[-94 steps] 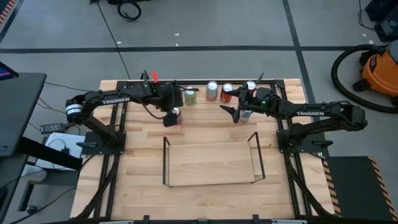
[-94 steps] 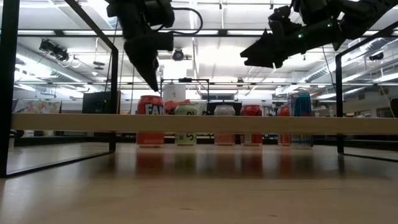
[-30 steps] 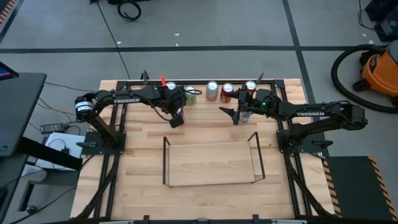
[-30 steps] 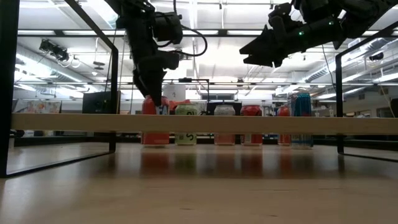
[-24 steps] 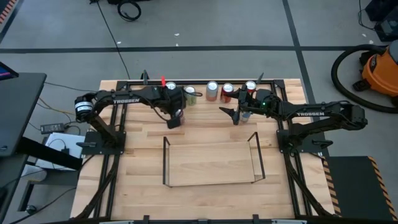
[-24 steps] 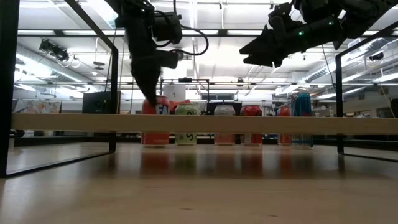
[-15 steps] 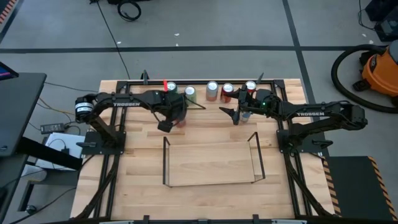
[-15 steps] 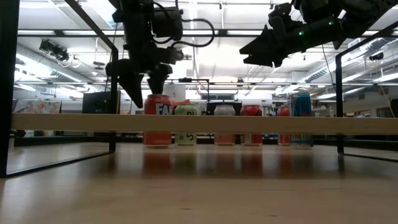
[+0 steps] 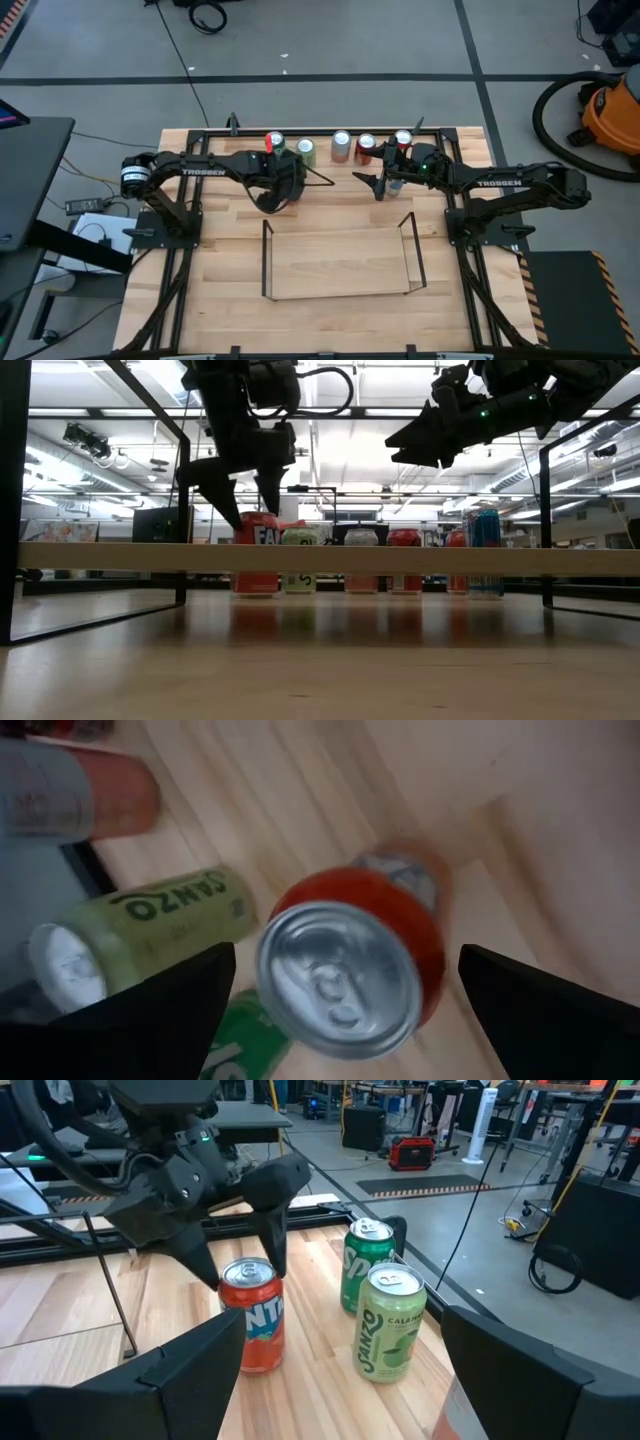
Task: Place canned beverage on shelf
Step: Put the bottom orange soda can on the shelf
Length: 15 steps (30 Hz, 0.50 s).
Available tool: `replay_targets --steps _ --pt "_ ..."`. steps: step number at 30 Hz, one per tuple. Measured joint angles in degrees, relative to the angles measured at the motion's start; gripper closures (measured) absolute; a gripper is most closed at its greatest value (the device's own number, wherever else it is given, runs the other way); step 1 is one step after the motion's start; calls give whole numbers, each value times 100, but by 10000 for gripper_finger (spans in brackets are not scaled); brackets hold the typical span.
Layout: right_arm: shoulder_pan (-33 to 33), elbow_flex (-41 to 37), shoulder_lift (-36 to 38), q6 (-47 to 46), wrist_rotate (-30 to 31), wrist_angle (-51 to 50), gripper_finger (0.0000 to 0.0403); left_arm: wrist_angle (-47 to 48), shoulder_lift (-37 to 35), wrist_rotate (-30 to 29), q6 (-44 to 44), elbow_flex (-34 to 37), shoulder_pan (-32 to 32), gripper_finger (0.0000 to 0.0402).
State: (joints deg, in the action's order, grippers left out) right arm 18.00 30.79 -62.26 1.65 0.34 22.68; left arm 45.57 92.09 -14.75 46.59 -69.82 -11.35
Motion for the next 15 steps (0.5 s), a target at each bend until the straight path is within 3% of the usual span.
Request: replay_targets --steps 15 --pt "0 0 0 -15 0 0 55 99 55 701 -1475 -4 -123 6"
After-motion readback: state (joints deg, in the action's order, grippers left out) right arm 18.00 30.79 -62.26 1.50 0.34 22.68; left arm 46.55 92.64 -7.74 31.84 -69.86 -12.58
